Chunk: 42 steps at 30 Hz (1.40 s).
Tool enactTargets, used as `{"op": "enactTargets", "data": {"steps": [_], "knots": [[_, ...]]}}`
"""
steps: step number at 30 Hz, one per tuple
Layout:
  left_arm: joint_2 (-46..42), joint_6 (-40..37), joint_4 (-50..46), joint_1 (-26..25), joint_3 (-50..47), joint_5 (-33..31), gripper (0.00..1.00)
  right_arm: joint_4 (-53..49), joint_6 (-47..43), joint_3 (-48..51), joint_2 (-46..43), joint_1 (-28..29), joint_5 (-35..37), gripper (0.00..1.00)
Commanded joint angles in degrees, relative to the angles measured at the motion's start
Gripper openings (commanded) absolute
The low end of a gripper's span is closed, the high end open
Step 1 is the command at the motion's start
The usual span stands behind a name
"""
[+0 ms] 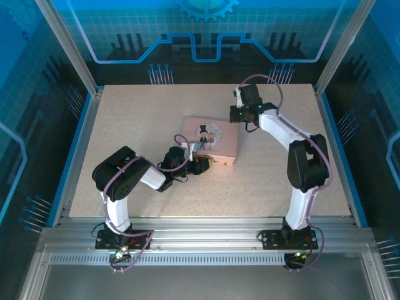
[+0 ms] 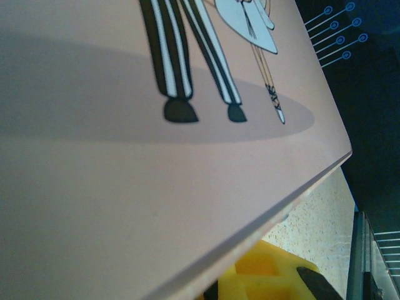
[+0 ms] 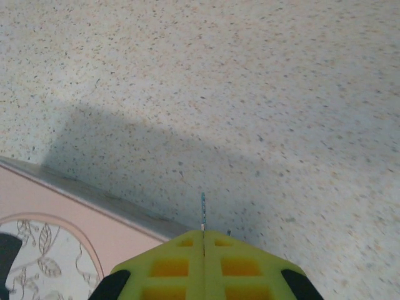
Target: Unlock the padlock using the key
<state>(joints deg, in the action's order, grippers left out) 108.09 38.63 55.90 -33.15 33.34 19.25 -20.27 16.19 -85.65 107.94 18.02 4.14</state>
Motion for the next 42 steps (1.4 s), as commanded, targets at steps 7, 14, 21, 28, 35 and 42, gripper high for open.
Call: {"op": "enactTargets", "data": {"steps": [7, 14, 21, 28, 35, 42], "knots": [[-0.78, -0.49, -3.61, 0.29, 1.11, 2.46, 0.12, 0.87, 4.47, 14.51, -14.84, -2.67, 7.05, 0.00], [0.44, 0.21, -2.77, 0.30, 1.99, 3.25, 0.12, 0.49, 6.02, 22.90, -20.14, -3.04, 11.50, 0.00], [1.68, 1.28, -1.73, 0.28, 3.03, 4.37, 0.12, 1.08, 8.38, 26.30, -19.20, -2.99, 12.07, 0.00], [1.62, 1.22, -0.64, 0.27, 2.48, 4.28, 0.15, 1.98, 9.60, 25.97, -15.66, -1.24, 12.47, 0.00], [2.54, 2.07, 2.73, 0.32, 2.08, 4.13, 0.18, 2.56, 9.83, 24.35, -13.05, 0.72, 12.47, 0.00], [4.07, 2.62, 5.44, 0.30, 2.34, 3.30, 0.26, 2.62, 9.74, 21.98, -10.14, 1.62, 12.08, 0.00]]}}
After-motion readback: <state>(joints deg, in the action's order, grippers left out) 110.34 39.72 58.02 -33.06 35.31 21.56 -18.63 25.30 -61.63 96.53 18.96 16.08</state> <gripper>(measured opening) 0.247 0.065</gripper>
